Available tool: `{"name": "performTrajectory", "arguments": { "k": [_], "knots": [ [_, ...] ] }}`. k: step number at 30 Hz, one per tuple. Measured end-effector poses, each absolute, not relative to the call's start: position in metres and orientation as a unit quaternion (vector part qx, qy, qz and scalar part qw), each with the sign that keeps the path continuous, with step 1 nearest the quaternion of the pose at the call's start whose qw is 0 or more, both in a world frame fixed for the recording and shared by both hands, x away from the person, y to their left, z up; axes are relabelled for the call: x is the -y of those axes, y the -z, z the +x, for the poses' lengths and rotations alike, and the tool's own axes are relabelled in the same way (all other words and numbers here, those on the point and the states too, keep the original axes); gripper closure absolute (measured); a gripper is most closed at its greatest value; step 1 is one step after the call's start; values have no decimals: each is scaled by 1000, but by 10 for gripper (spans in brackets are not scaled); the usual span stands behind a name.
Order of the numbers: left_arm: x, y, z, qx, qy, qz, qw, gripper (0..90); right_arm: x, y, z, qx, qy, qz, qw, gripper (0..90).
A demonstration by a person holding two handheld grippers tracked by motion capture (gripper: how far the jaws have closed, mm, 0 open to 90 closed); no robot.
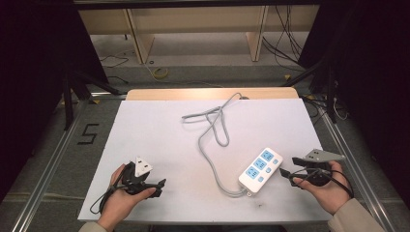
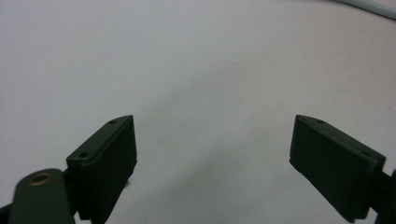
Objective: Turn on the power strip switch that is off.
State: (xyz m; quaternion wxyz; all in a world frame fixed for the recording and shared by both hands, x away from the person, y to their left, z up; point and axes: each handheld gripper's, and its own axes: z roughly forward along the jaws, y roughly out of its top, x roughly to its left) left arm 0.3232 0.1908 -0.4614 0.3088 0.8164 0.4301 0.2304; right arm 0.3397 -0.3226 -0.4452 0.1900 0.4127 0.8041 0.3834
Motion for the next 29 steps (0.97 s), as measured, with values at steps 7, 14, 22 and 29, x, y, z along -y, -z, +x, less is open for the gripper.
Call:
{"name": "performTrajectory", "arguments": {
  "k": [7, 14, 22, 29],
  "knots": [
    [-191, 461, 322, -427, -230, 819, 307, 143, 324, 447, 336, -802, -386, 414, 191, 305],
    [-191, 461, 321, -427, -229, 819, 306, 143, 326, 449, 332, -801, -388, 414, 193, 301],
    [-191, 461, 322, -426, -229, 820, 305, 143, 325, 450, 334, -798, -392, 413, 196, 296],
    [-188, 461, 321, -426, -224, 820, 310, 143, 325, 450, 334, -797, -393, 414, 198, 295]
  ]
}}
